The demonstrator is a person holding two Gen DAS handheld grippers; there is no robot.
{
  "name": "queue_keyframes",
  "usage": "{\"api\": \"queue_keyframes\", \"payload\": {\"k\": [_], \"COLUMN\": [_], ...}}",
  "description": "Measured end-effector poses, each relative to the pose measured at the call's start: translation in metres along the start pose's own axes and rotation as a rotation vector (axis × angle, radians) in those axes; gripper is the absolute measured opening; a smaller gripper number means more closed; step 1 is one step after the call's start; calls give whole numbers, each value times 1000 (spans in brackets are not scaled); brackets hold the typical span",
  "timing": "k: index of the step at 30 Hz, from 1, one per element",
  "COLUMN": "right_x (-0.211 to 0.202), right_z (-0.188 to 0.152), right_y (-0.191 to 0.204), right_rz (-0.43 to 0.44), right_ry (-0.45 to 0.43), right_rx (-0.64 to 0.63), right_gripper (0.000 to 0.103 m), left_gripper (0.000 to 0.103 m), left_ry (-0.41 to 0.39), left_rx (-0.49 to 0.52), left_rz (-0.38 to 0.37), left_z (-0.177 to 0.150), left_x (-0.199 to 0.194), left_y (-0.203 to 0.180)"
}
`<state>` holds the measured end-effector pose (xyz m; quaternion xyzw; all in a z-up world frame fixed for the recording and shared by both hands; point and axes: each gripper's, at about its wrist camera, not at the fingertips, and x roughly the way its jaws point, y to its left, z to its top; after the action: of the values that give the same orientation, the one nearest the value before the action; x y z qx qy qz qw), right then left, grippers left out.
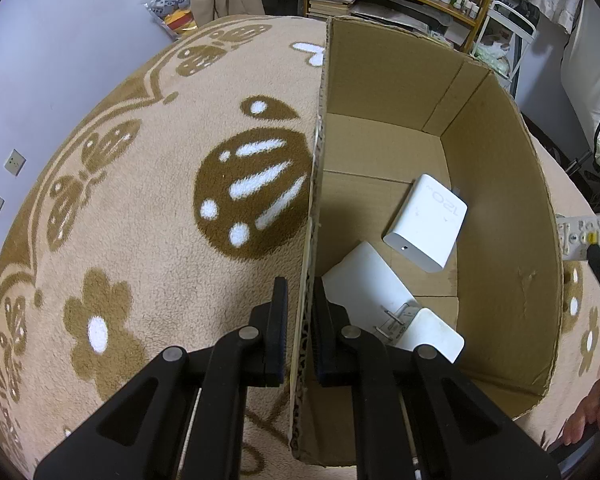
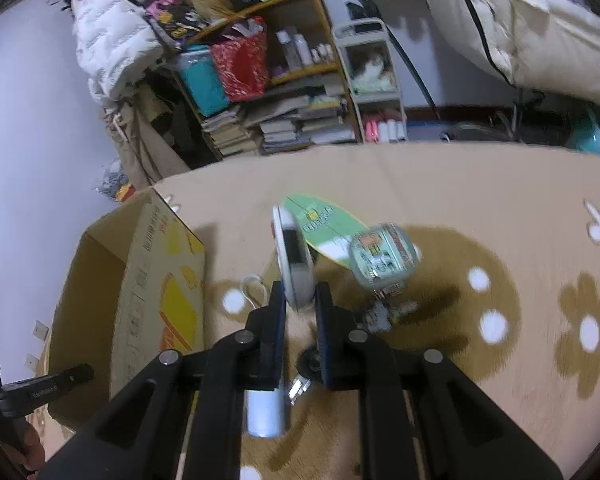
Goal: Organize rigid objects
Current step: 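Lift the white remote with the right tool and carry it over the box, then lower the remote into the box and open the right tool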
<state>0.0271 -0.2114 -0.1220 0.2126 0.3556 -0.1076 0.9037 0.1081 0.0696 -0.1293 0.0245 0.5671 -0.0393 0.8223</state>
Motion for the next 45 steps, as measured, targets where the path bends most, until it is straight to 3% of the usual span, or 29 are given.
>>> {"api": "queue_keyframes", "payload": {"k": [11, 18, 26, 34, 45], "right_x": [-11, -45, -67, -58, -19], "right_z": [14, 41, 62, 42, -1], "right_y": [29, 55, 102, 140, 156], "right_rz": [-5, 46, 162, 243, 288], "right_ry": [-50, -134, -184, -132, 48], "right_rx": [-90, -137, -192, -274, -315], "right_gripper": [15, 15, 15, 15, 15], "left_gripper": [10, 10, 10, 10, 10], "left_ry": [2, 5, 5, 5, 6], "left_rx": [-6, -18, -17, -16, -21], "left_rz": [-8, -17, -16, -14, -22], "left_z": [0, 1, 1, 1, 2], "left_x": [0, 1, 1, 1, 1], "left_y": [1, 4, 3, 3, 3]}}
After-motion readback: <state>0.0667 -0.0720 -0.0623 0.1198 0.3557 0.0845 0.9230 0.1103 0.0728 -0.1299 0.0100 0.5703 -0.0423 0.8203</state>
